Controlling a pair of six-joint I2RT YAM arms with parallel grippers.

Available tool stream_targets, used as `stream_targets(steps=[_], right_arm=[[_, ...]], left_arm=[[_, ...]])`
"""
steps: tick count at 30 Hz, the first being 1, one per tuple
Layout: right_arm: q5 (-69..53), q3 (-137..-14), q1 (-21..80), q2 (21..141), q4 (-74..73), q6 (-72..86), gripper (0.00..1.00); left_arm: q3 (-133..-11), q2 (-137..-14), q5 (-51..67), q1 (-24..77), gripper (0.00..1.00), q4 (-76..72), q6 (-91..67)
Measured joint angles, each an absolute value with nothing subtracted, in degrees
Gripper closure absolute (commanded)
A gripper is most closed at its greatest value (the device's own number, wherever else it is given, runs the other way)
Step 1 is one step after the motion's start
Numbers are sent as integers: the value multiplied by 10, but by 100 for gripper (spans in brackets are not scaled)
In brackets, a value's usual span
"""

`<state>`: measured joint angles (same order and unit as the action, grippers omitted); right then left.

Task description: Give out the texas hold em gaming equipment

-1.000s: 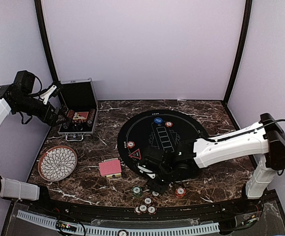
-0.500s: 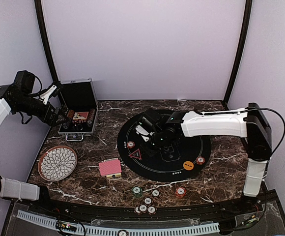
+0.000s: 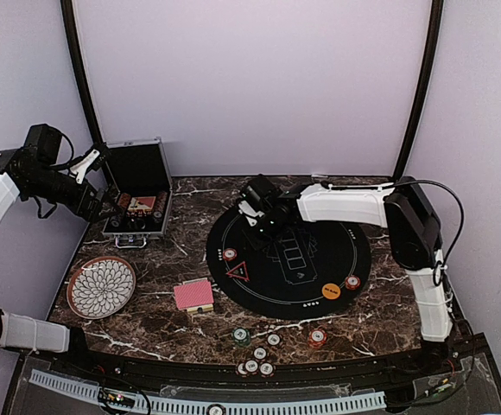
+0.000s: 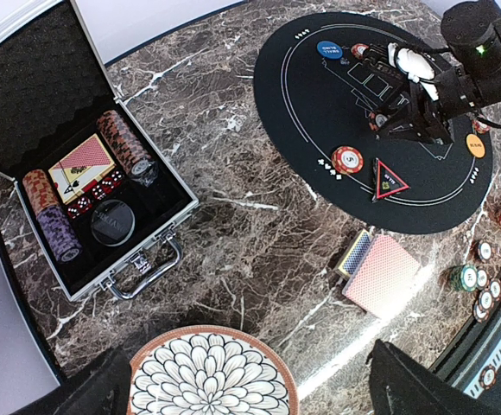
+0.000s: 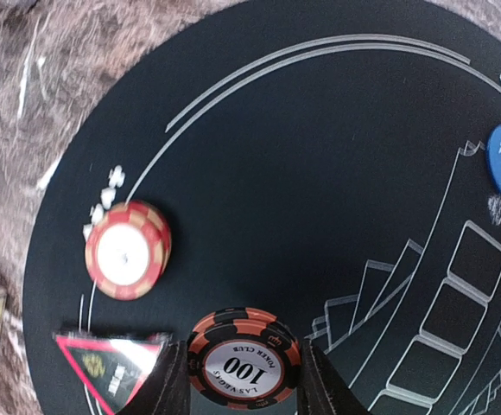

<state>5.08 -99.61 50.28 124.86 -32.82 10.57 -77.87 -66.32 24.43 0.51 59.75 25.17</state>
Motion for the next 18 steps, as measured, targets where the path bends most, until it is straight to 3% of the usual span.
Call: stream_targets(steps=[4,13,18], right_arm=[[45,-1018,502,1273,-323,105,83],[40,-1026,502,1310,-325,107,46],[48,-1033,502,1310,-326,109,41]], left_arm=[[-779,-663,244,5,1,597,252],[-779,-663,244,5,1,597,252],[-779,-663,244,5,1,598,252]])
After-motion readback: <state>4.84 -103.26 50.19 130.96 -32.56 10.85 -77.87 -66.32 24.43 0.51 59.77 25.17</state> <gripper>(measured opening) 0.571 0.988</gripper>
